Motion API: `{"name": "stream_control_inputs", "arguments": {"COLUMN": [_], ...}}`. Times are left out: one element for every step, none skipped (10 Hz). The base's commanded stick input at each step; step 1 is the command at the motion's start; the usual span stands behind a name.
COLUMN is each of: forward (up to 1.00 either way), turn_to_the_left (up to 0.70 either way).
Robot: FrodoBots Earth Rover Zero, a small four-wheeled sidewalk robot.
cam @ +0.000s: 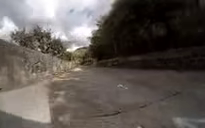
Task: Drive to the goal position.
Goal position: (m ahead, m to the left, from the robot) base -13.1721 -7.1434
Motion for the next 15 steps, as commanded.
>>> {"name": "stream_control_inputs", "arguments": {"forward": [0.70, 0.70, 0.70, 0.70, 0.70, 0.70, 0.70, 0.70, 0.70, 0.70, 0.70, 0.70, 0.70, 0.70, 0.70], "turn_to_the_left": [-0.27, -0.27, -0.27, -0.27, -0.27, -0.27, -0.27, -0.27, -0.27, -0.27, -0.27, -0.27, -0.27, -0.27, -0.27]}}
